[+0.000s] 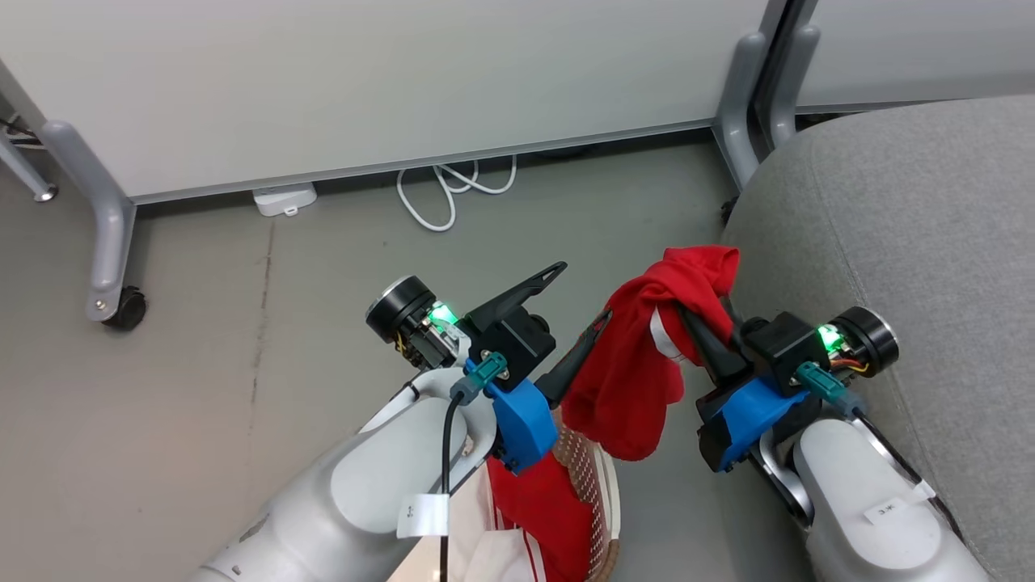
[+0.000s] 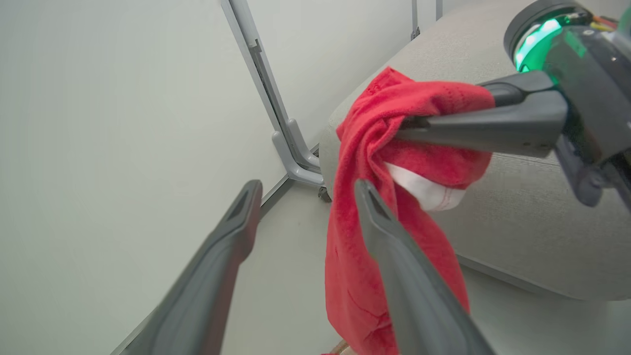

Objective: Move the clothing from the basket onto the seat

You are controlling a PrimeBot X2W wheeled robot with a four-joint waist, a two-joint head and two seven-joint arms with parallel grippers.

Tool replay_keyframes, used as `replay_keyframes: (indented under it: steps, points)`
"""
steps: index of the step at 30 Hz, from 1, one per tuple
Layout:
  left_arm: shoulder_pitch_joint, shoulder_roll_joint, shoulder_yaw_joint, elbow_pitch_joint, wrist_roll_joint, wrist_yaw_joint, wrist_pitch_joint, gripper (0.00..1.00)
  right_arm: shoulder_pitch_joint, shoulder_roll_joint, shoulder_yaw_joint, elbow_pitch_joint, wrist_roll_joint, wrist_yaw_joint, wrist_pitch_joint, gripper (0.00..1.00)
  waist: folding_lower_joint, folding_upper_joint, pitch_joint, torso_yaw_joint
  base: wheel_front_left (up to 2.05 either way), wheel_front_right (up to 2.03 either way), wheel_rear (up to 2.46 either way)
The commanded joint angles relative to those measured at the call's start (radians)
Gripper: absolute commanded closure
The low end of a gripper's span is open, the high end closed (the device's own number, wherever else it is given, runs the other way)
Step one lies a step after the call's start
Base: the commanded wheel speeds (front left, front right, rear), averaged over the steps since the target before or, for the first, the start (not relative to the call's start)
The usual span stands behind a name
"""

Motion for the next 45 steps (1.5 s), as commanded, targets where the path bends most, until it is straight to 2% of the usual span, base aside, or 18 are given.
replay_keyframes:
  steps: [1, 32, 45]
  points:
    - [0.007, 0.005, 0.003, -0.006, 0.008, 0.003, -0.005, 0.00, 0.011, 0.003, -0.010, -0.012, -0.008, 0.000, -0.004, 1.00, 0.0000, 0.0000, 0.012, -0.019, 0.00, 0.00, 0.00]
    - [-0.034, 0.036, 0.037, -0.114, 0.088, -0.022, -0.005, 0.00, 0.142, 0.061, -0.362, -0.268, -0.023, 0.000, -0.004, 1.00, 0.0000, 0.0000, 0.192, -0.279, 0.00, 0.00, 0.00]
    - [-0.026, 0.022, 0.014, -0.122, 0.115, -0.040, -0.005, 0.00, 0.208, 0.096, -0.465, -0.304, -0.016, 0.000, -0.004, 1.00, 0.0000, 0.0000, 0.239, -0.343, 0.00, 0.00, 0.00]
